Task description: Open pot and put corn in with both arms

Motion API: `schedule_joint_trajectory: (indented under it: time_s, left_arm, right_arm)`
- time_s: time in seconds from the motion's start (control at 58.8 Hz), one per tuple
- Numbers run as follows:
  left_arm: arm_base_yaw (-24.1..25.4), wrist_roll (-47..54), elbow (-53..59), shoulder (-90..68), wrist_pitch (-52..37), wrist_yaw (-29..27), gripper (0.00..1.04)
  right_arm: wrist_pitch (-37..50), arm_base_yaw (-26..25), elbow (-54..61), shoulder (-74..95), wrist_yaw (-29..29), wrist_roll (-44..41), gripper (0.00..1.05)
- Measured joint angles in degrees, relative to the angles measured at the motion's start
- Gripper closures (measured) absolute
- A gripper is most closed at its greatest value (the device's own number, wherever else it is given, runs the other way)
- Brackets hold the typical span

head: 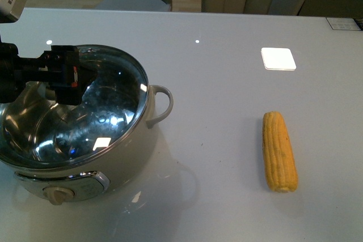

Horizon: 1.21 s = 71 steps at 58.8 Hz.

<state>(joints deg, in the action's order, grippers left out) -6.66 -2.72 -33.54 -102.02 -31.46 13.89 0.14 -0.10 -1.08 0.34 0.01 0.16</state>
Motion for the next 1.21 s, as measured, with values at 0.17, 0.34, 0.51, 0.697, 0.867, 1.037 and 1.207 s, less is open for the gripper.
schedule_joint_trajectory:
  time_s: [0.17,0.34,0.51,0.697,0.867,1.037,1.207]
  left_arm:
    - [0.26,0.11,-1.20,-0.02,2.08,-0.81,0.07]
    - [0.39,0.94,-2.36,-0.24,4.44,-1.14,0.07]
    - [0.37,1.73,-5.05,-0.79,8.48,-1.29,0.07]
    - [0.33,2.49,-7.74,-1.81,11.67,-1.18,0.07]
    - [0.11,2.93,-9.09,-2.36,13.09,-0.83,0.07]
    - [-0.11,3.13,-9.60,-2.67,13.49,-0.83,0.08]
    - [-0.11,2.86,-9.62,-2.67,13.57,-0.85,0.33]
  right_arm:
    - [0.00,0.00,0.00,0.00,0.00,0.00,0.09]
    - [0.00,0.00,0.00,0.00,0.00,0.00,0.09]
    - [0.00,0.00,0.00,0.00,0.00,0.00,0.09]
    - [0.00,0.00,0.00,0.00,0.00,0.00,0.09]
    - [0.00,0.00,0.00,0.00,0.00,0.00,0.09]
    - [0.00,0.00,0.00,0.00,0.00,0.00,0.09]
    - [0.00,0.00,0.00,0.00,0.00,0.00,0.09]
